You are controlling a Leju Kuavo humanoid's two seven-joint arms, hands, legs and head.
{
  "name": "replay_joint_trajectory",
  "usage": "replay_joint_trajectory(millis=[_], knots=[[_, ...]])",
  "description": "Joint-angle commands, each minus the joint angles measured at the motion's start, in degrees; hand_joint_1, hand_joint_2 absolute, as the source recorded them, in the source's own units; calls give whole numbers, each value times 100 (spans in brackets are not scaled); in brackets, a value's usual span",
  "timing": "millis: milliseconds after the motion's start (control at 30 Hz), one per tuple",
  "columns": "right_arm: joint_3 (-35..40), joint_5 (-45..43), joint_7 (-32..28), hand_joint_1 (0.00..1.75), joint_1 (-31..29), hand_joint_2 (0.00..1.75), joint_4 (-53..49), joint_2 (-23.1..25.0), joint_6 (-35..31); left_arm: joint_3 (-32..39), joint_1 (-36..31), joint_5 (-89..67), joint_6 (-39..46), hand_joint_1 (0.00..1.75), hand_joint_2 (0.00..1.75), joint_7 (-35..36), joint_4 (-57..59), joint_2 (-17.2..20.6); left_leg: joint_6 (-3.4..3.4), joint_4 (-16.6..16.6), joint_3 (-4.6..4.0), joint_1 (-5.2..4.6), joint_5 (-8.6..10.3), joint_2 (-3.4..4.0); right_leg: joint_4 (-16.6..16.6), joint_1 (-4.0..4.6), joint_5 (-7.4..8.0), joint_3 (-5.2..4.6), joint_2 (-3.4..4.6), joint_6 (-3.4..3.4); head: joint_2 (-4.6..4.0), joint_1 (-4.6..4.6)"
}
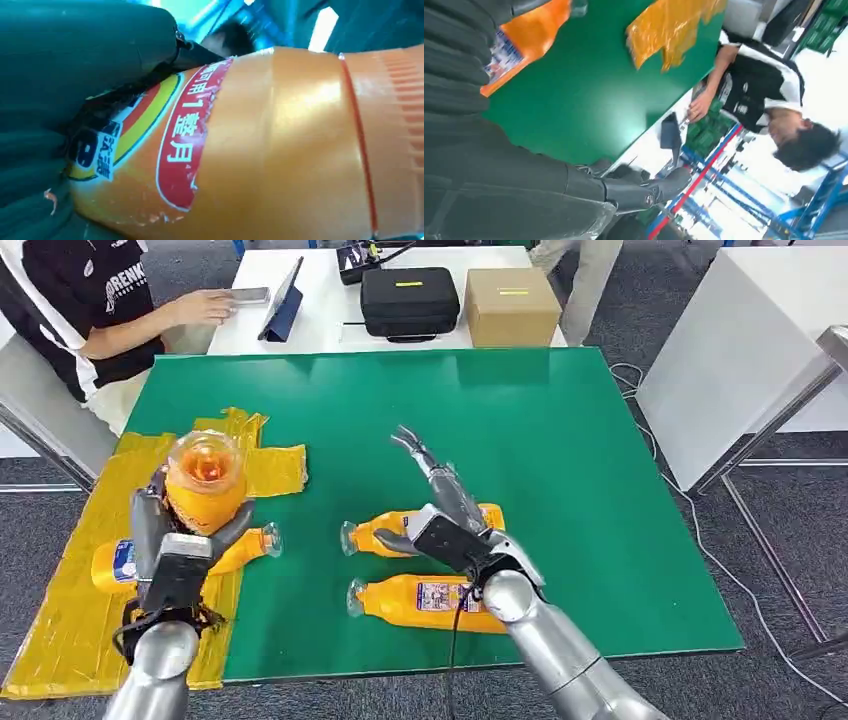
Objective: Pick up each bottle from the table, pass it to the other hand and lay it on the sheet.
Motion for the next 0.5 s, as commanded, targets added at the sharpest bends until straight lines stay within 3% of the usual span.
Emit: replay_joint_trajectory(millis=[33,500], knots=[[-218,-11,-10,0,-25,175,-10,-191,-1,-210,-283,-3305,316,175,175,231,1544,739,-12,-14,25,-2,0,0,-12,-3,-2,25,-5,-2,0,0],[-192,-133,32,0,-101,175,76,-86,228,-367,-427,-4521,354,175,175,695,2389,1011,-22,-13,42,5,-8,19,-15,3,-6,40,4,-4,0,0]])
